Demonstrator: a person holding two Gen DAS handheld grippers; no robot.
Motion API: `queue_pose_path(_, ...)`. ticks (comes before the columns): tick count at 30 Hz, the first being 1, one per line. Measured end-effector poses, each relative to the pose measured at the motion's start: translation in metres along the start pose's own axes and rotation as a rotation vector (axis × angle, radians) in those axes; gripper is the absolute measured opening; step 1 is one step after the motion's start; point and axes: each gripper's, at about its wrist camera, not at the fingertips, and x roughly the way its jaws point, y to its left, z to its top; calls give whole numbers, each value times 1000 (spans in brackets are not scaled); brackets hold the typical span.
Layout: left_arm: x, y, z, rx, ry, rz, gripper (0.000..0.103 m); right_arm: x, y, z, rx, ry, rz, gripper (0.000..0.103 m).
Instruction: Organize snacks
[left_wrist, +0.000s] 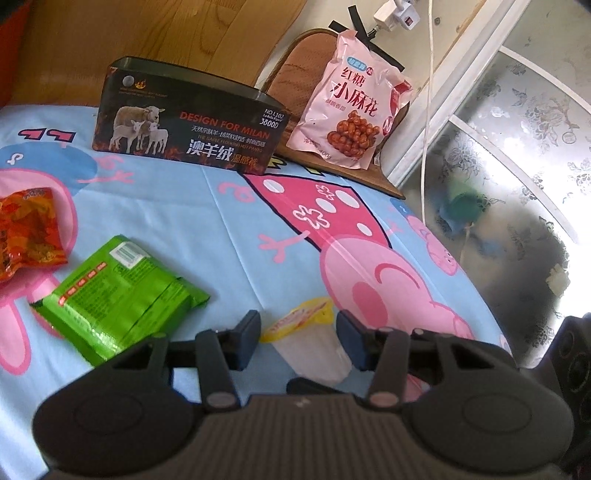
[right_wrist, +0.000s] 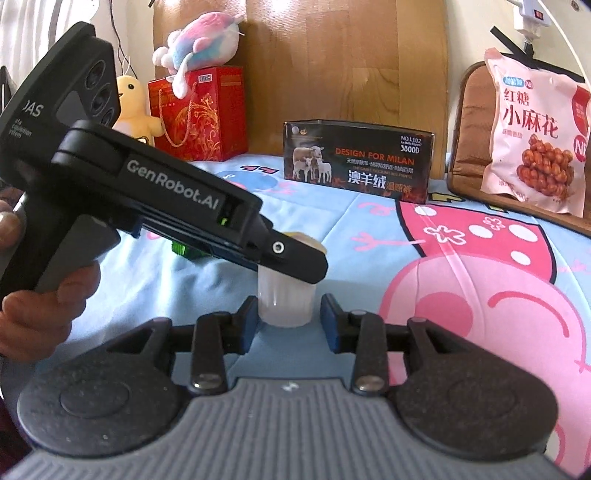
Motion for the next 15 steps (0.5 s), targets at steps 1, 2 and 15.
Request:
queue_pose_path(1,0,0,0,-1,-3,-2,46,0,1,0,-4,0,-3,40)
queue_pose_path(2,0,1,0,-2,-5,-5,46,0,1,0,-8,1,-6,40)
queue_pose_path(15,-4,4,7,-23,4,-11,47,0,6,1,-22,-1,-7,34)
